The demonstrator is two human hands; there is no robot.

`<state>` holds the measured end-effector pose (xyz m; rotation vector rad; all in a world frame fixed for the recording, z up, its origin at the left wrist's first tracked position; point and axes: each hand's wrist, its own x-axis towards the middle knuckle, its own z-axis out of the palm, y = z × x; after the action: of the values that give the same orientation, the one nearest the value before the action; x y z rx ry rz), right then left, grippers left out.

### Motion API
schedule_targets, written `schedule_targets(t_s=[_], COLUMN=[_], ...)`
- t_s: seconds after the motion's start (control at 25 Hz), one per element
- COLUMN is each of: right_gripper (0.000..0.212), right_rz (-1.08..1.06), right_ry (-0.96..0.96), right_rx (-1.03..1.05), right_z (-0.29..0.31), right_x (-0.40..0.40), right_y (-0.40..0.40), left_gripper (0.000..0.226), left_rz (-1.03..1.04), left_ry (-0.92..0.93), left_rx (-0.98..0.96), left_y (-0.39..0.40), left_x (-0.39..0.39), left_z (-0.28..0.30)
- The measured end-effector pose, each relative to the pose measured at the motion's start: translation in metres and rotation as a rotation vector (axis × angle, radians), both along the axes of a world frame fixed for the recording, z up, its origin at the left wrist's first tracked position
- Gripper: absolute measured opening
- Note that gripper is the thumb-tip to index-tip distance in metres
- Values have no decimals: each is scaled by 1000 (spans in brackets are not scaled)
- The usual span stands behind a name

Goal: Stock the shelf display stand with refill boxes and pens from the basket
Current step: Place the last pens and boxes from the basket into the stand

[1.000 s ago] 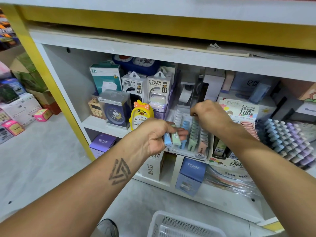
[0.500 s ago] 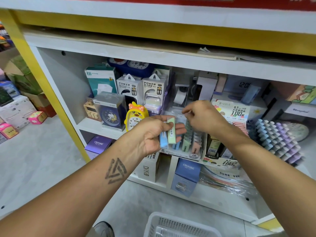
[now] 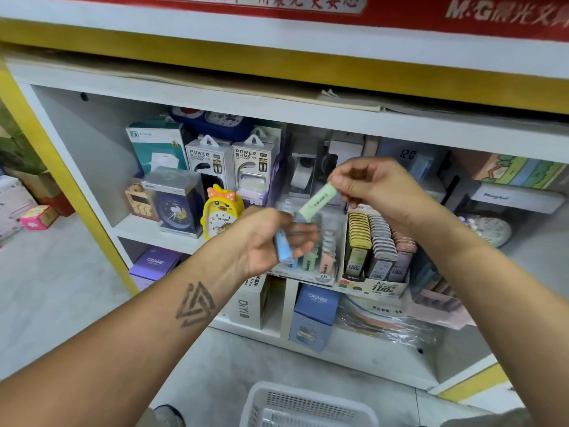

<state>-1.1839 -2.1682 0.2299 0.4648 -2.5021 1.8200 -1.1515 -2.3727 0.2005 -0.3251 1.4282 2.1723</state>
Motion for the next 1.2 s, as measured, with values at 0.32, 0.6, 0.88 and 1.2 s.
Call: schedule_targets(t_s=[0.32, 0.6, 0.88, 1.2], right_gripper=[12, 28, 28, 27], right_rz=[-327, -305, -241, -207], right_ry=[466, 391, 324, 215], right_rx=[874, 1250, 1378, 916], right_z=[-31, -43, -48, -47], right_x=[-24, -33, -37, -36], right_y=[-12, -46, -50, -53], left_gripper=[20, 26, 25, 17], left_rz=[86, 166, 158, 298], left_ry=[-46, -7, 39, 64], left_rx=[-143, -79, -96, -64], left_y=[-2, -10, -19, -19], left_x=[3, -8, -9, -11], left_z=[1, -9, -13, -10])
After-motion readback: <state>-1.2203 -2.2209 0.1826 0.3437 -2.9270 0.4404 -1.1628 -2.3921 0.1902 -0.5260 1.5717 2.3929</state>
